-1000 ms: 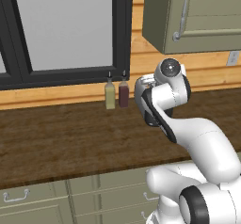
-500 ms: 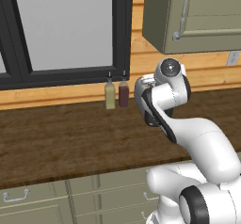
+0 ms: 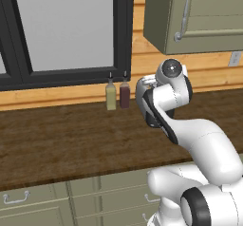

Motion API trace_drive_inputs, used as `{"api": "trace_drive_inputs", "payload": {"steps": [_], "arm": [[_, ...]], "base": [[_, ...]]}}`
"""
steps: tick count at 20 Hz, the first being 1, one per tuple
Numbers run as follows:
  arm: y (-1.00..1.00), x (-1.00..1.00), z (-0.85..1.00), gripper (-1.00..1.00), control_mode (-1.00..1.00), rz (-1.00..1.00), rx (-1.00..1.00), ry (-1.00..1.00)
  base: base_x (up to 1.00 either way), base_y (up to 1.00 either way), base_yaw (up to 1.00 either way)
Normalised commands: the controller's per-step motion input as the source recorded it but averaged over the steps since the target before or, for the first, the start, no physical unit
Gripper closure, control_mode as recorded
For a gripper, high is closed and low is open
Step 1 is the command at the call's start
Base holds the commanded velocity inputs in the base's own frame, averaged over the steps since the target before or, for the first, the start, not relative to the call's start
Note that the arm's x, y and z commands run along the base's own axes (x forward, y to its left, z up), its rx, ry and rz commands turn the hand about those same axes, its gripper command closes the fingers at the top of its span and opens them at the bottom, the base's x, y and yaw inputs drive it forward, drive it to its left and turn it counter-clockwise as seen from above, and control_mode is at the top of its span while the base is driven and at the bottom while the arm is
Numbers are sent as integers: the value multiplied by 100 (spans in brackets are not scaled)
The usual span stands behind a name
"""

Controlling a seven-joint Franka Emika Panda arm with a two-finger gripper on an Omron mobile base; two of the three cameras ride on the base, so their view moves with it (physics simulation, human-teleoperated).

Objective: Start the toaster. Once the lever pops up, take the bread to the plate on the dining counter.

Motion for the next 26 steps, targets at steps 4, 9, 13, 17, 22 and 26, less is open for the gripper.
{"api": "trace_drive_inputs", "payload": {"steps": [4, 9, 13, 17, 22, 26], "arm": [[0, 0, 0, -100, -100, 0, 0, 0], [0, 0, 0, -100, -100, 0, 0, 0], [0, 0, 0, -100, -100, 0, 0, 0], [0, 0, 0, -100, -100, 0, 0, 0], [0, 0, 0, -100, -100, 0, 0, 0], [0, 0, 0, -100, -100, 0, 0, 0]], "base": [[0, 0, 0], [0, 0, 0], [0, 0, 0], [0, 0, 0], [0, 0, 0], [0, 0, 0]]}}
